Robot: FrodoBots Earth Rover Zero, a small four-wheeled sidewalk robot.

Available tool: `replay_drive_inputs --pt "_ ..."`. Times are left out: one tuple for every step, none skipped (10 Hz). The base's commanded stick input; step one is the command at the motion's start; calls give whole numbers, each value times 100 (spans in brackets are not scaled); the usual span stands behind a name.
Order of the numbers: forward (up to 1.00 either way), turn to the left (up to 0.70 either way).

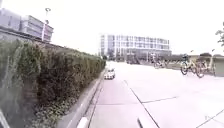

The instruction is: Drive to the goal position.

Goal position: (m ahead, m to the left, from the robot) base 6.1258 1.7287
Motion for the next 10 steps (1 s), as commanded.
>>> replay_drive_inputs --pt "70 0" --pt "64 0" --pt "19 0" --pt "0 0" --pt "0 0" --pt "0 0" --pt "0 0" --pt "0 0" --pt "0 0" --pt "0 0"
